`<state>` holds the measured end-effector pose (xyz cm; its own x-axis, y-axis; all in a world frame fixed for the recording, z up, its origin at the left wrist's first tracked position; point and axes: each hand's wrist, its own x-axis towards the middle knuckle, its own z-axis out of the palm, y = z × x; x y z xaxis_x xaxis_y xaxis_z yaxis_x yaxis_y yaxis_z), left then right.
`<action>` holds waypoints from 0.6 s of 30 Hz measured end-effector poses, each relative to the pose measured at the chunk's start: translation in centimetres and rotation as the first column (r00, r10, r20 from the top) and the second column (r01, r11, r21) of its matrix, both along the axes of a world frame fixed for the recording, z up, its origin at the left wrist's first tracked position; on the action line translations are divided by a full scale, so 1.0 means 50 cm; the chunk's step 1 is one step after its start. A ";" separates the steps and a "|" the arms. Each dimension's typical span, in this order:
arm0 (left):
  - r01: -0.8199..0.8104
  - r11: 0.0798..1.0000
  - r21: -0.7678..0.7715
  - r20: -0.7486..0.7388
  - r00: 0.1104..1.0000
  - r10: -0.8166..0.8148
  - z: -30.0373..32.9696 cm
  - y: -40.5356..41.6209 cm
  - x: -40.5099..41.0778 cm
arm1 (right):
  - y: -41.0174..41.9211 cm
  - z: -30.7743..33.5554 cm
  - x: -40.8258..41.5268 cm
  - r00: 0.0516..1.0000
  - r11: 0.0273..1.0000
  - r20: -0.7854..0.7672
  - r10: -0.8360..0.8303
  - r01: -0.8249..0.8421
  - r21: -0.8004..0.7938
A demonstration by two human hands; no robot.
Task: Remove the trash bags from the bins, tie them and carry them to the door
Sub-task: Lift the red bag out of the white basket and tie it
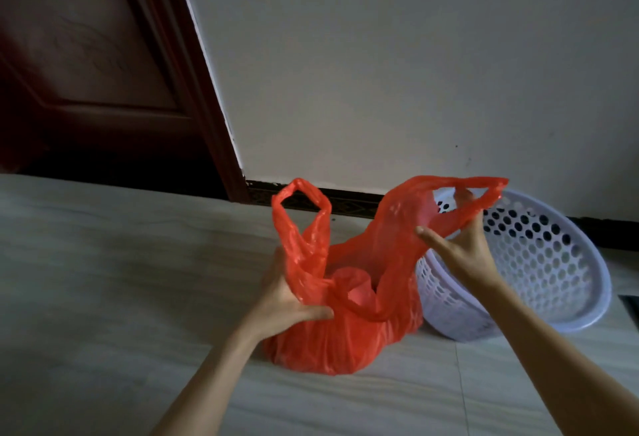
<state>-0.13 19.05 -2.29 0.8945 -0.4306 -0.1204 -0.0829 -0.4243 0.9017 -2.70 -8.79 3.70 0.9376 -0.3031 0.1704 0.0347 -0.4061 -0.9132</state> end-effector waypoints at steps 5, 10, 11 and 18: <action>-0.261 0.965 0.024 0.257 0.934 0.247 -0.003 -0.050 0.050 | 0.020 0.017 0.014 0.912 0.927 -0.169 0.375 -0.363 0.096; -0.561 0.775 -0.290 -0.284 0.824 0.490 0.013 -0.051 0.062 | 0.048 -0.007 0.076 0.915 0.937 -0.236 0.328 -0.284 0.203; -0.609 0.708 -0.357 -0.416 0.783 0.463 0.006 -0.050 0.065 | 0.058 -0.012 0.092 0.935 0.955 -0.230 0.271 -0.232 0.182; -0.777 0.508 -0.372 -0.724 0.585 0.366 -0.003 -0.067 0.046 | 0.135 -0.041 0.115 0.903 0.716 -0.299 0.310 -0.428 -0.551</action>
